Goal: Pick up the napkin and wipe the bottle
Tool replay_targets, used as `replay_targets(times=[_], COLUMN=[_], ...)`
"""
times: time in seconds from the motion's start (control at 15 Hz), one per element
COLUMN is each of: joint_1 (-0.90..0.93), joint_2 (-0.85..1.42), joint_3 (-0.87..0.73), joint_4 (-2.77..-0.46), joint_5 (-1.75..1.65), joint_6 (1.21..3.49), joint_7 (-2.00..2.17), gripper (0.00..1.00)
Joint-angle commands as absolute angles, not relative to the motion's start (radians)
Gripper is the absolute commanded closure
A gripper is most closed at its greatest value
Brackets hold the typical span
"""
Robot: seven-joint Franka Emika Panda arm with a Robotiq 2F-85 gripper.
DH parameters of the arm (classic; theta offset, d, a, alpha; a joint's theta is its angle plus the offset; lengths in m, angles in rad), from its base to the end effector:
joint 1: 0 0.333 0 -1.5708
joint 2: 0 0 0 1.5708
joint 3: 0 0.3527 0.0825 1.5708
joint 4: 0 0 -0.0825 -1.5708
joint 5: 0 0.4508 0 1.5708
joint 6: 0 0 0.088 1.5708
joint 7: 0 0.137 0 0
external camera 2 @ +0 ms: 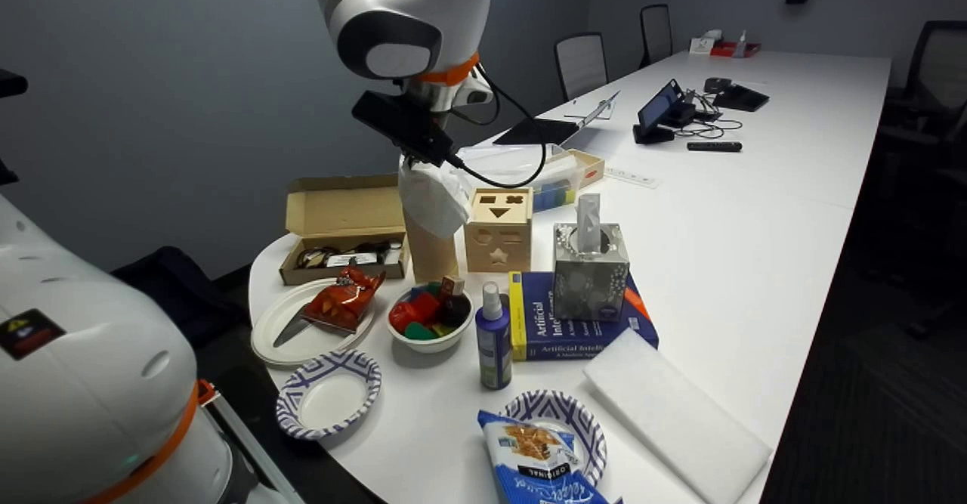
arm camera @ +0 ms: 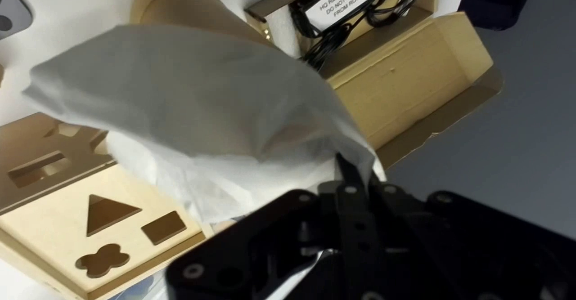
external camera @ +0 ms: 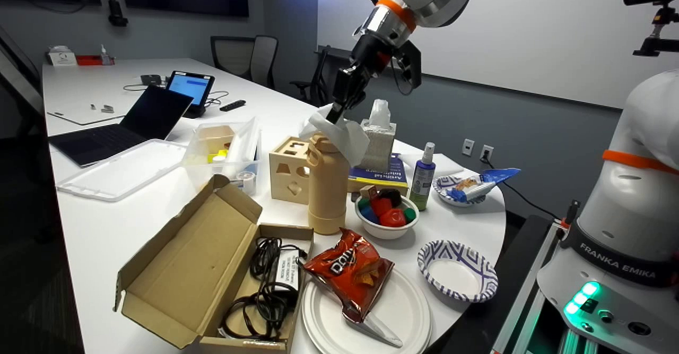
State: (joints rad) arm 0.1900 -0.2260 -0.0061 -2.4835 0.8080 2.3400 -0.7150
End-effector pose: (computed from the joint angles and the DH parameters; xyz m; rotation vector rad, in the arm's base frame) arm 0.4951 0.1195 0.3529 -2.5307 -0.4399 -0.3055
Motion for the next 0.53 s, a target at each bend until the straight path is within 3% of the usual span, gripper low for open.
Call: replay_targets(times=[0.0, 0.47], joint_1=[0.18, 0.147], joint_2=[-0.24, -0.249], joint_3=[-0.003, 0.033], joint_4=[-2.473, -2.503], joint_5=[0.842, 0.743], joint_6=[2.27, 2.338], joint_7=[-0.764, -0.64], gripper=[1.0, 1.0])
